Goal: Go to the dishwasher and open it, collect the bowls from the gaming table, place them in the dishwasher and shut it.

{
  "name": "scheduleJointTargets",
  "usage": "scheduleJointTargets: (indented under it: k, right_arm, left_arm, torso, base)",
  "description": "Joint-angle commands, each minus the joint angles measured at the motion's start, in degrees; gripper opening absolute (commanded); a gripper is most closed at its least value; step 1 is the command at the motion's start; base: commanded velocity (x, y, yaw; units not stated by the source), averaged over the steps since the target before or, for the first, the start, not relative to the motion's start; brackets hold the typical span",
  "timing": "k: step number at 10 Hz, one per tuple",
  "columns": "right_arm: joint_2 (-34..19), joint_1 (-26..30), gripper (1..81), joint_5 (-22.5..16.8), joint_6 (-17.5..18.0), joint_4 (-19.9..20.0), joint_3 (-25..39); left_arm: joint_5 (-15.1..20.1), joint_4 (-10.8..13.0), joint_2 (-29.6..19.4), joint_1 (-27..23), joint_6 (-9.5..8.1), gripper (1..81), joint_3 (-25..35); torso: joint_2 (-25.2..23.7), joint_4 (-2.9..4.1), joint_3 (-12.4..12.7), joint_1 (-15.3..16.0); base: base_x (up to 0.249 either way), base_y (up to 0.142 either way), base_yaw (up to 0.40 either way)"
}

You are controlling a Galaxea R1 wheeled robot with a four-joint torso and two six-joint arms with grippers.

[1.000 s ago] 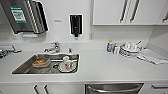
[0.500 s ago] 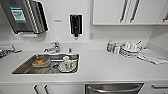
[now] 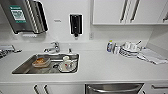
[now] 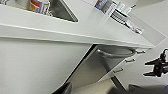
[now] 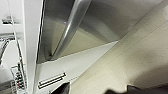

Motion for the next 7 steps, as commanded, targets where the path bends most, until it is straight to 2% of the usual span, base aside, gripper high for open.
scheduleJointTargets:
  k: [1, 5, 6, 7]
  right_arm:
    - [-0.7, 9.8, 81.1, -6.5, 3.7, 1.0, -0.4]
    - [2.9, 12.4, 81.1, -6.0, 3.7, 0.8, -7.5]
    - [3.9, 13.0, 81.1, -6.1, 5.8, 1.2, -9.5]
    - [5.0, 13.8, 81.1, -6.5, 9.3, 1.0, -10.6]
  left_arm:
    - [0.1, 0.7, -2.0, -4.2, 0.1, 81.1, 1.1]
    - [0.3, 0.9, -1.4, -4.2, 0.02, 81.1, 0.3]
    - [0.4, 0.8, -1.2, -4.2, 0.02, 81.1, 0.0]
    - [0.4, 0.8, -1.2, -4.2, 0.11, 81.1, -0.1]
  torso:
    - [0.0, 0.0, 0.0, 0.0]
    - [0.0, 0.0, 0.0, 0.0]
    - [0.0, 0.0, 0.0, 0.0]
    - [0.0, 0.0, 0.0, 0.0]
  base:
    - [0.0, 0.0, 0.0]
    - [0.0, 0.0, 0.0]
    - [0.0, 0.0, 0.0]
    - [0.0, 0.0, 0.0]
